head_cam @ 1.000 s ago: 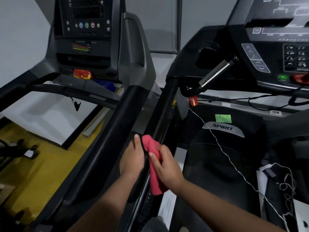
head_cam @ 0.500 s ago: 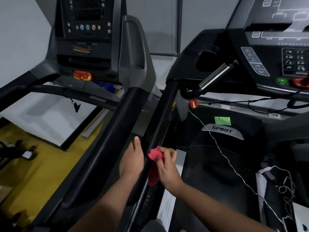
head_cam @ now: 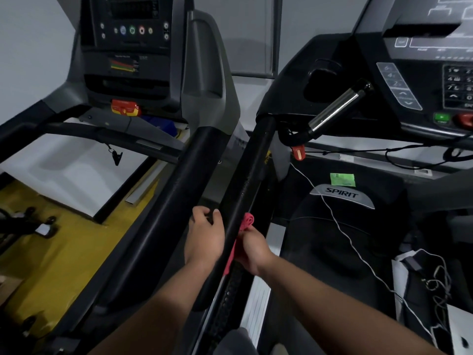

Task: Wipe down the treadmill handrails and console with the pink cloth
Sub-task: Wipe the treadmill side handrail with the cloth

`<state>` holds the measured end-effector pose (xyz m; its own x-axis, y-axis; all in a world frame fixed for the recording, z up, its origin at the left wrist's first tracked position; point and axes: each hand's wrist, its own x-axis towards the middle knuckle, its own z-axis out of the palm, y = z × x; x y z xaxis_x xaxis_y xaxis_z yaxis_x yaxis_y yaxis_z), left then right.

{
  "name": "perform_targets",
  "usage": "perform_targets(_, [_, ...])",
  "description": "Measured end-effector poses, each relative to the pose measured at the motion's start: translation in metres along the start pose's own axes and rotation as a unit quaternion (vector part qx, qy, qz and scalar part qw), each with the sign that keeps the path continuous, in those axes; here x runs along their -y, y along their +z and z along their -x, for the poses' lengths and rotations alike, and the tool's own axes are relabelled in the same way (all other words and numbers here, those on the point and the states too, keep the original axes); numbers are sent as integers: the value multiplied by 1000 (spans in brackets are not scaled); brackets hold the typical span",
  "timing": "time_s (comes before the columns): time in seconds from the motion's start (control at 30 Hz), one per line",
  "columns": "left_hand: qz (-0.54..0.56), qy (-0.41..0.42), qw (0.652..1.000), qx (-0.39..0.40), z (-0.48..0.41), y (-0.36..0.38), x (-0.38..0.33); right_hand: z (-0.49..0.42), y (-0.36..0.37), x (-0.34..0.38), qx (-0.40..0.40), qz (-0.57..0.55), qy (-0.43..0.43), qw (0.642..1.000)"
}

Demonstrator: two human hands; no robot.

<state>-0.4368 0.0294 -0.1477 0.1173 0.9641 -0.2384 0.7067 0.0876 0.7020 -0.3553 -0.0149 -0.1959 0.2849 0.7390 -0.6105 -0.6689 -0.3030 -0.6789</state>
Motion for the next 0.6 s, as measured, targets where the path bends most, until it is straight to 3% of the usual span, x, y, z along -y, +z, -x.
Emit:
perform_targets(0.1, [7,2,1000,-5,-2,1,1,-10,3,14,-11,-111,81,990])
perform_targets(0.2, [-1,-10,1000,-9,-4,2,2,-21,16,13,26,-186,83,979])
perform_targets(0.4, [-60,8,996,-58,-5,4,3,-30,28,9,38,-215,103,971])
perform_targets(0.6, [-39,-7,998,-52,-6,3,4,-23,25,14,7,-177,72,982])
